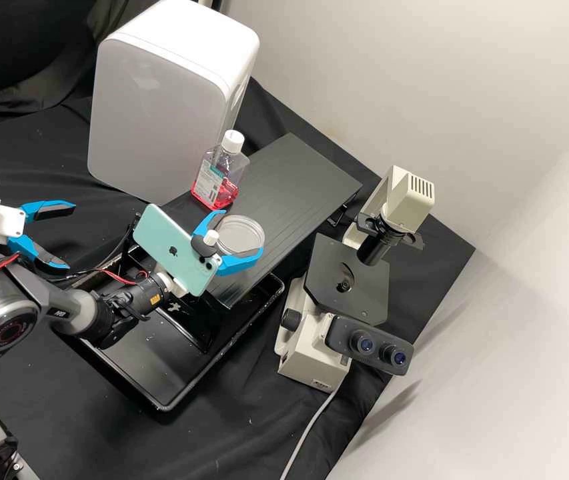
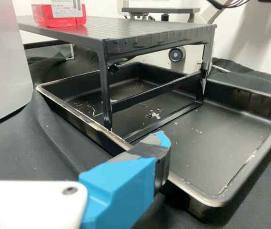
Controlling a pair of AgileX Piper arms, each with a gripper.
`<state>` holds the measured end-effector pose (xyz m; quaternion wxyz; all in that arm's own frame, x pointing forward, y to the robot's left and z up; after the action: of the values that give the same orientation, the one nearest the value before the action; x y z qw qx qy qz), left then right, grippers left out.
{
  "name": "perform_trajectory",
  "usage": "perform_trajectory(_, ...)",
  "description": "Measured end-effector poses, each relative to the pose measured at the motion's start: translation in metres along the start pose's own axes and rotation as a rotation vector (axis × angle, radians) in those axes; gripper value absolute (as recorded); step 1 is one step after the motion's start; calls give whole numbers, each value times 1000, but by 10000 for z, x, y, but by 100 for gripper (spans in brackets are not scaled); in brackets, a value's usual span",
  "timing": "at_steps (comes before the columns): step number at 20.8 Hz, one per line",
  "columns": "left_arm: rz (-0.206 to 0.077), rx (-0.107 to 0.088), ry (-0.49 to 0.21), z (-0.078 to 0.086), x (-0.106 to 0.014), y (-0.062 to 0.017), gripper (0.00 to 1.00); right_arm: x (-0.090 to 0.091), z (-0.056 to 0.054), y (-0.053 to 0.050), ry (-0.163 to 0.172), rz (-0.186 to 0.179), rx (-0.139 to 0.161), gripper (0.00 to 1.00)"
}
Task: Remove the lid from the petri dish
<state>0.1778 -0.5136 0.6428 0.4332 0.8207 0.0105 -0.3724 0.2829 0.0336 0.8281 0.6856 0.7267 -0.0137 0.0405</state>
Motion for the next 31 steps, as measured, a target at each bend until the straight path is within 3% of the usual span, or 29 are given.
perform_trajectory(4,-1,1,-4,9,0,-3,100,-45,51,-84,-13,-26,0,0)
perform_trajectory(8,-2,1,-5,14,0,-6,100,-136,166,-182,-49,-57,-2,0)
perform_trajectory(20,-3,2,-7,20,0,-8,100,-148,191,-203,-30,-40,-3,0)
perform_trajectory(21,-3,2,-7,20,0,-8,100,-148,192,-204,-31,-41,-3,100)
perform_trajectory(31,-3,2,-7,20,0,-8,100,-107,172,-194,-28,-40,-4,100)
